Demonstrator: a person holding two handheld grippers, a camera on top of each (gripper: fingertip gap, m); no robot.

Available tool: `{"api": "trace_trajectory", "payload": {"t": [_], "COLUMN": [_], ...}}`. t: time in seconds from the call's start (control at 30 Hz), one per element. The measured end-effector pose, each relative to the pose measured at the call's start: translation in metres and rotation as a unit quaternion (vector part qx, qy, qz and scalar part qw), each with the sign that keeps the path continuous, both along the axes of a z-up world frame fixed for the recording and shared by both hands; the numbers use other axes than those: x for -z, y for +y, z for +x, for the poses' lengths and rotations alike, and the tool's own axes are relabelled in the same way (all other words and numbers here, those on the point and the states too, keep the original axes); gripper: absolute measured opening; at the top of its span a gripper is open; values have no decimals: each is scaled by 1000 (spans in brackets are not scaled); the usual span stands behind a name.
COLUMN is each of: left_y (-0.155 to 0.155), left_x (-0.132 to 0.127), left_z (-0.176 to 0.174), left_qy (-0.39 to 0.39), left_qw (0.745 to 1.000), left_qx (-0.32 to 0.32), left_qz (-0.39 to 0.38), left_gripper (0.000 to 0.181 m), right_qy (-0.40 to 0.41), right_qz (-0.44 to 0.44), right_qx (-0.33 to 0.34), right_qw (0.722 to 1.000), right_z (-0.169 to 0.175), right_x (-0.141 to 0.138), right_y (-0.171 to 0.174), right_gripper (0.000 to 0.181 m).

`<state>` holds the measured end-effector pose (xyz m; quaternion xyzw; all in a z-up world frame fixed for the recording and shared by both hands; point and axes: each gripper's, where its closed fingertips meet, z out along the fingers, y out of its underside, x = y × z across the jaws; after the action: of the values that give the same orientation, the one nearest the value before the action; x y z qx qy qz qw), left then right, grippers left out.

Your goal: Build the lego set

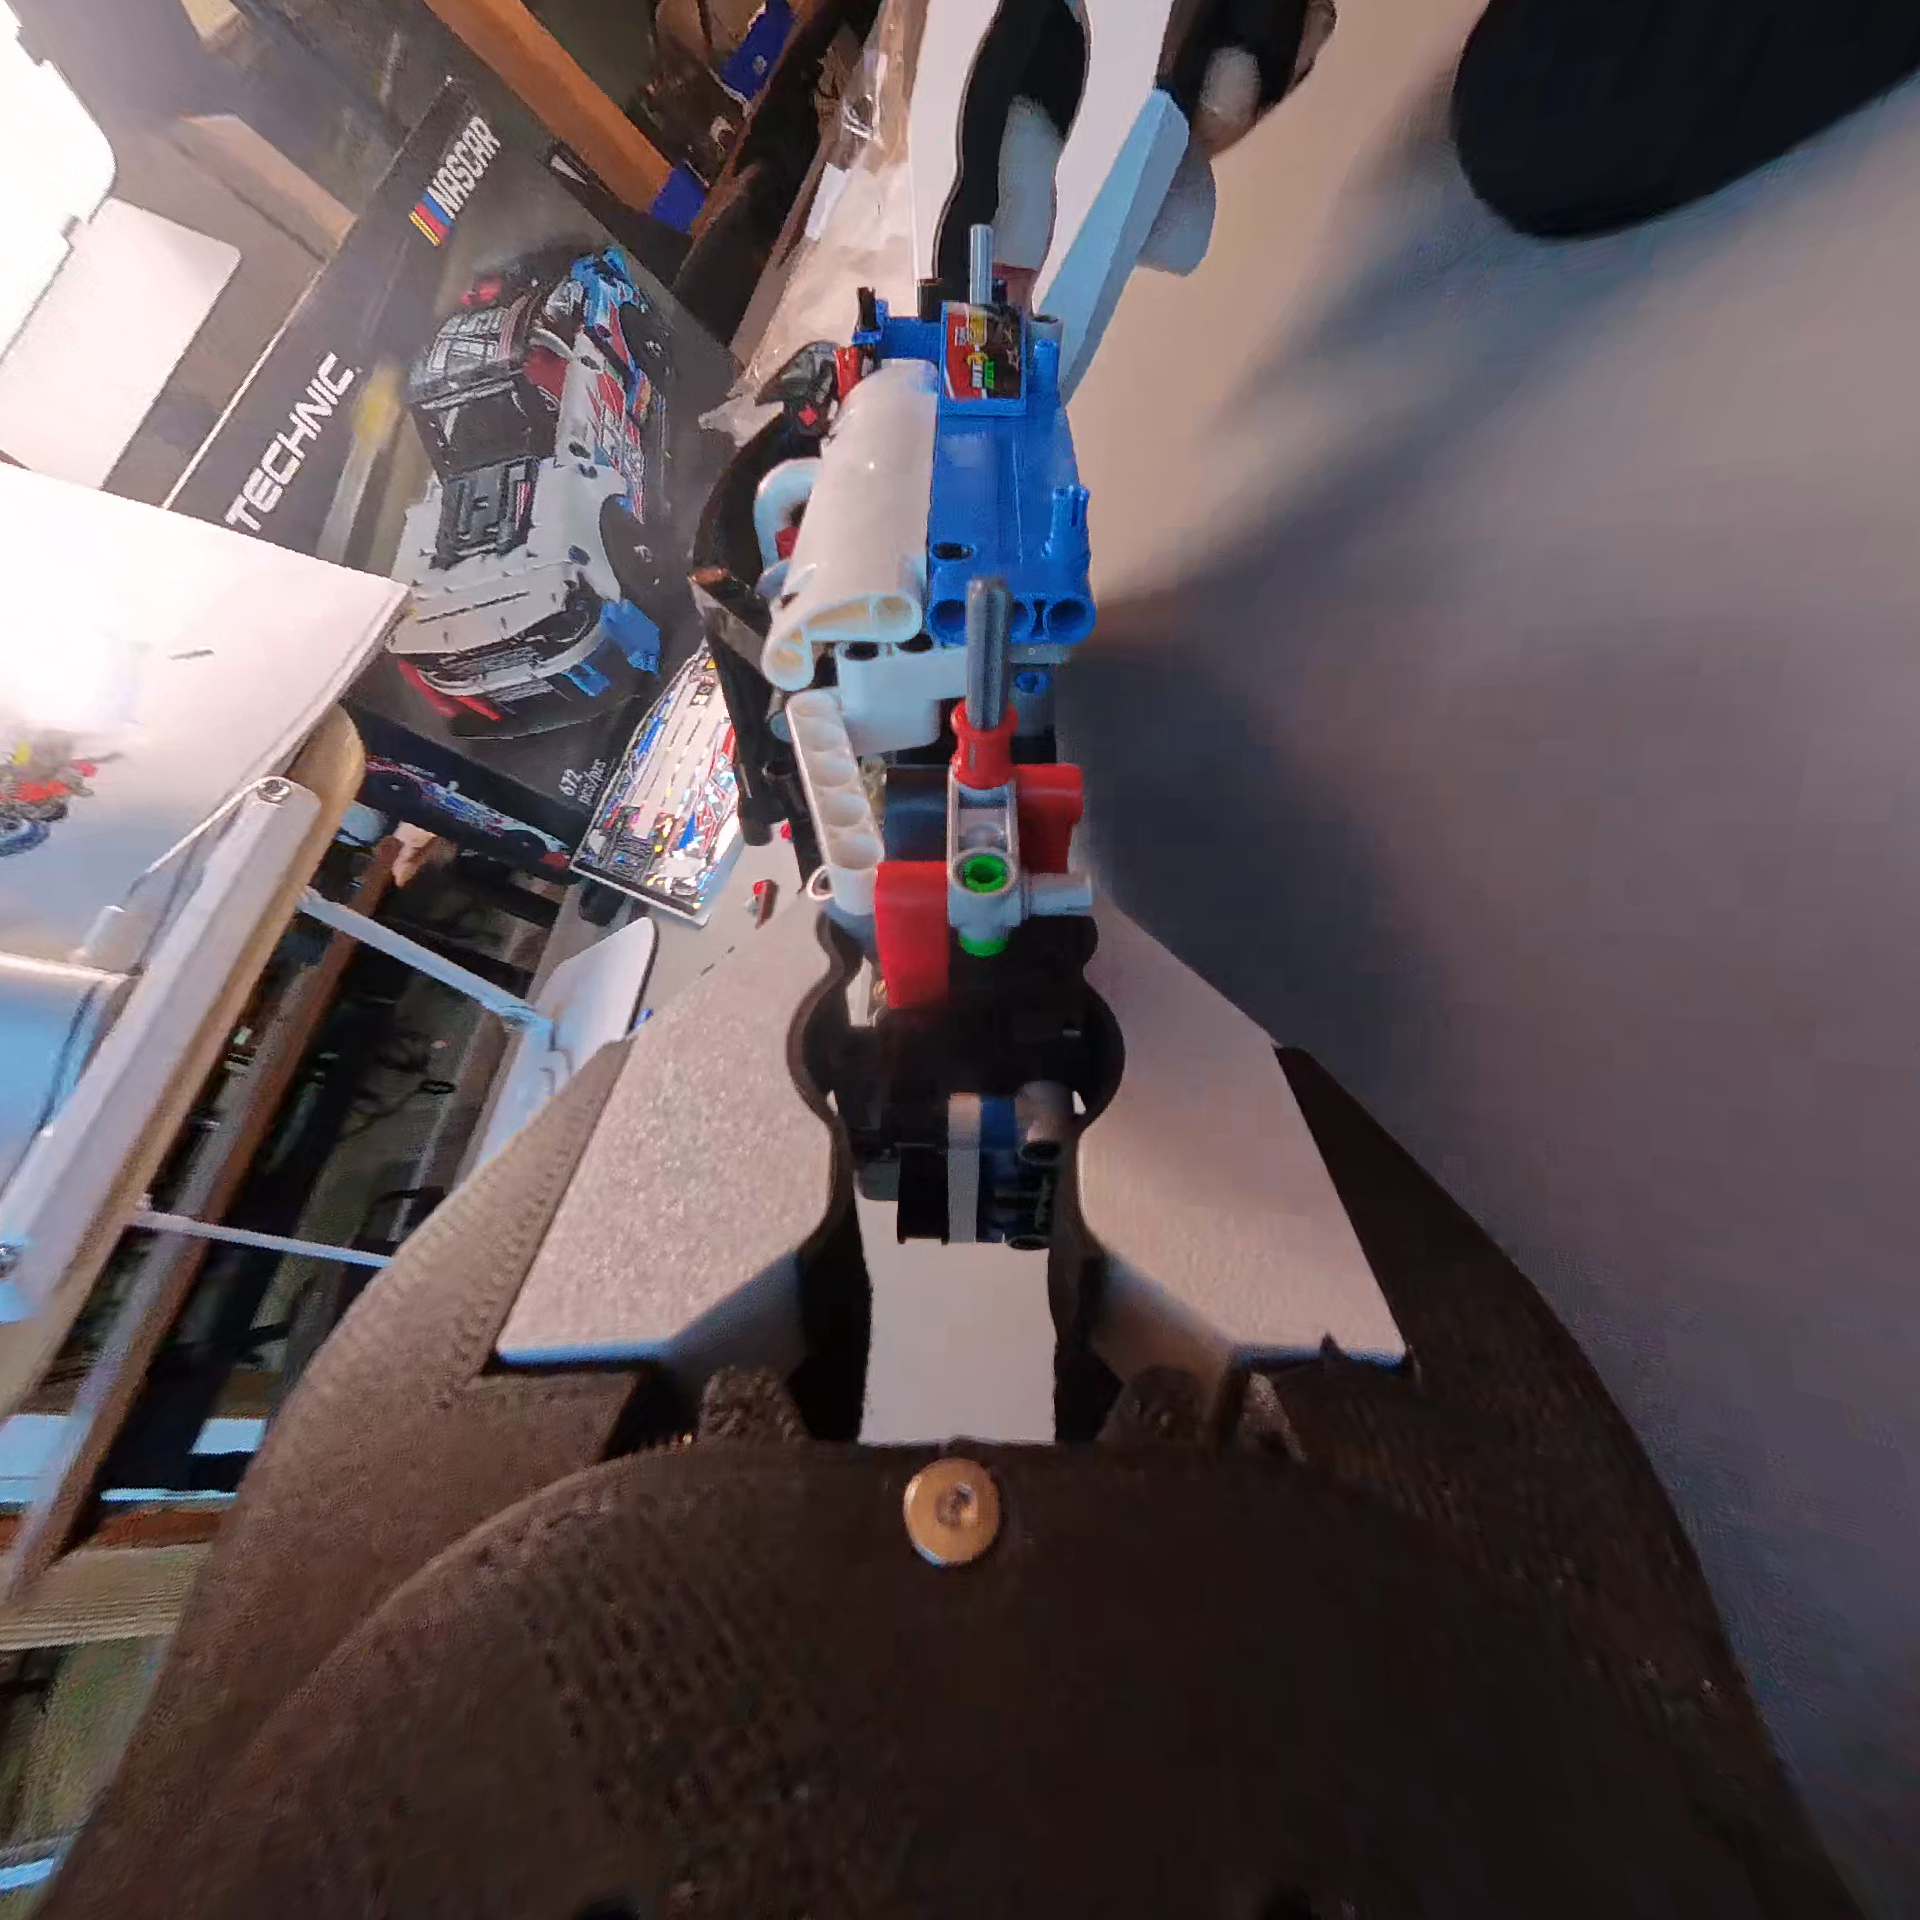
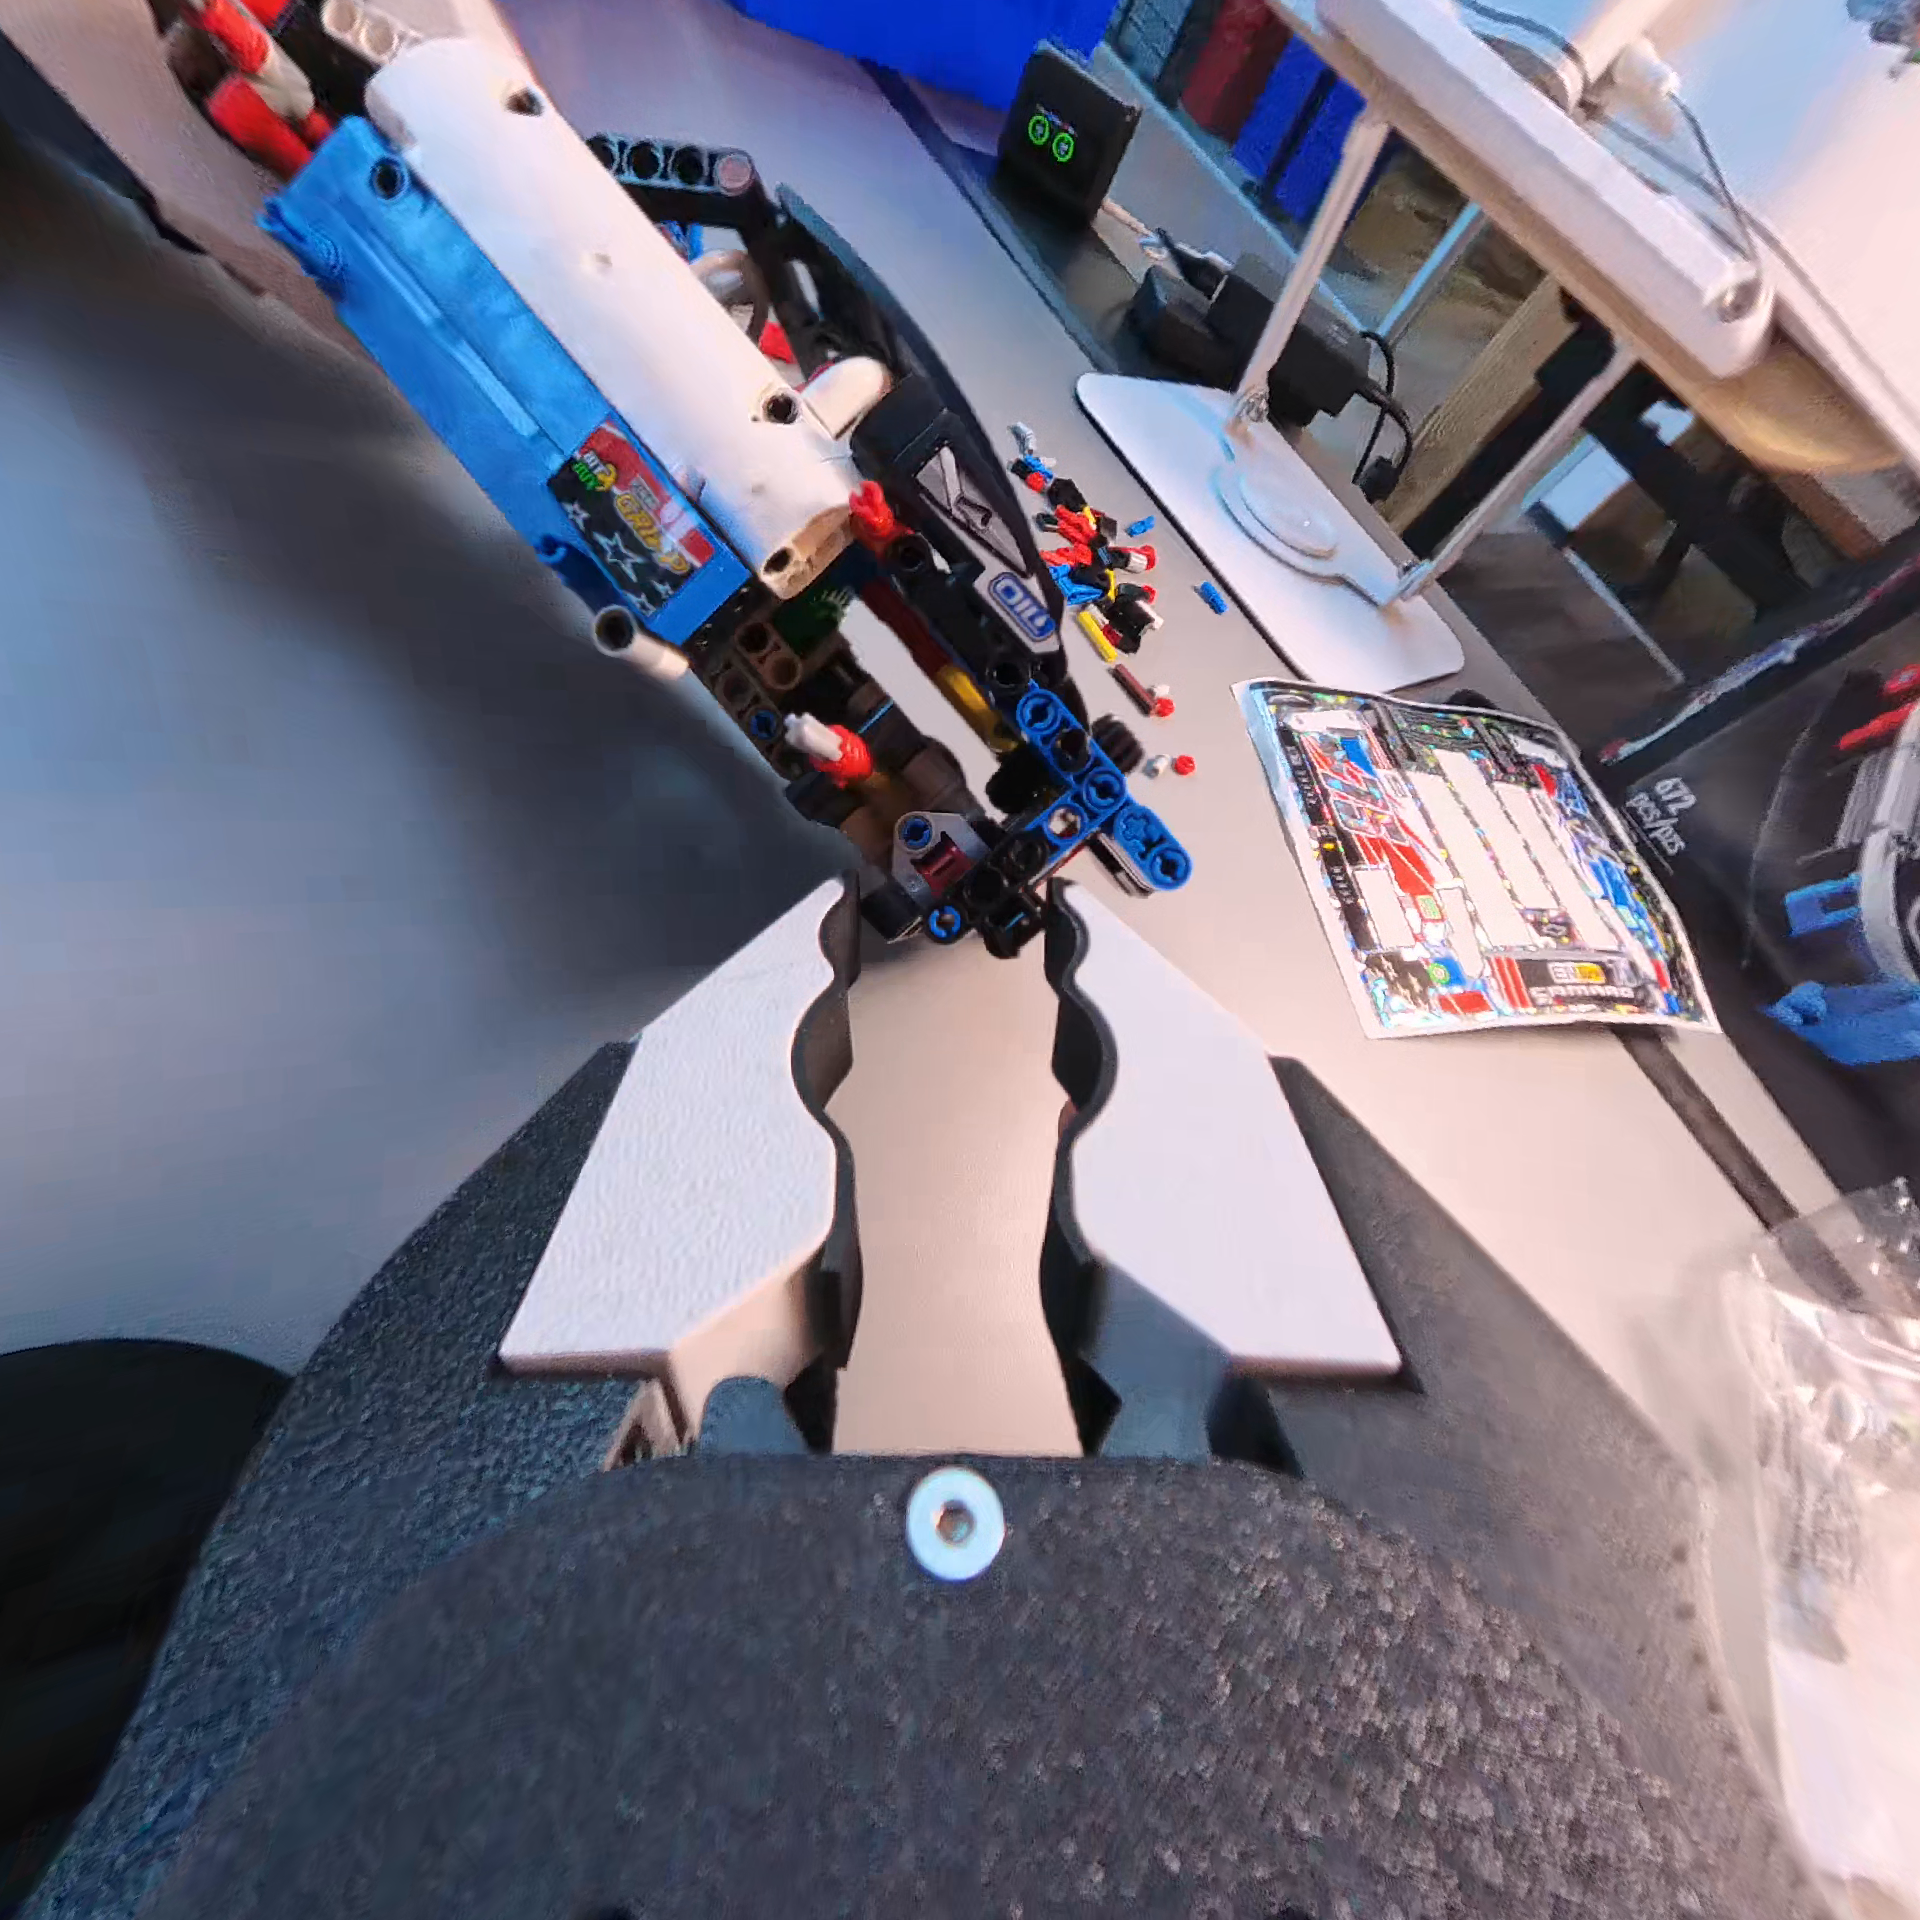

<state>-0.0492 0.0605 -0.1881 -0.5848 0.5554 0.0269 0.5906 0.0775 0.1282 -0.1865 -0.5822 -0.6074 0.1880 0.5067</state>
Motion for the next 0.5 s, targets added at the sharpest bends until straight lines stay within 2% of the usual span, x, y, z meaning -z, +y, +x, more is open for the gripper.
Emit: {"api": "trace_trajectory", "payload": {"t": [0.1, 0.2, 0.27, 0.37, 0.43, 0.5], "left_y": [1, 0, -3, -17, -25, -31], "left_x": [9, 19, 29, 34, 33, 27], "left_z": [-6, -10, -13, -17, -26, -33], "left_qy": [43, 64, 73, 37, 11, -47], "left_qw": [999, 998, 996, 985, 974, 960], "left_qx": [4, 9, 5, 8, 5, 10], "left_qz": [21, -5, -59, -169, -228, -277], "left_gripper": [38, 48, 70, 87, 93, 95], "right_qy": [-2, -7, -9, -21, -36, -36], "right_qz": [36, 56, 61, 56, 52, 58], "right_qx": [-8, -8, -5, -7, -7, -7], "right_qw": [999, 998, 998, 998, 998, 998], "right_z": [-2, -1, -1, 2, 4, 7], "right_x": [6, 13, 19, 27, 32, 32], "right_y": [-5, -8, -9, -11, -11, -10], "right_gripper": [33, 32, 32, 35, 34, 33]}}
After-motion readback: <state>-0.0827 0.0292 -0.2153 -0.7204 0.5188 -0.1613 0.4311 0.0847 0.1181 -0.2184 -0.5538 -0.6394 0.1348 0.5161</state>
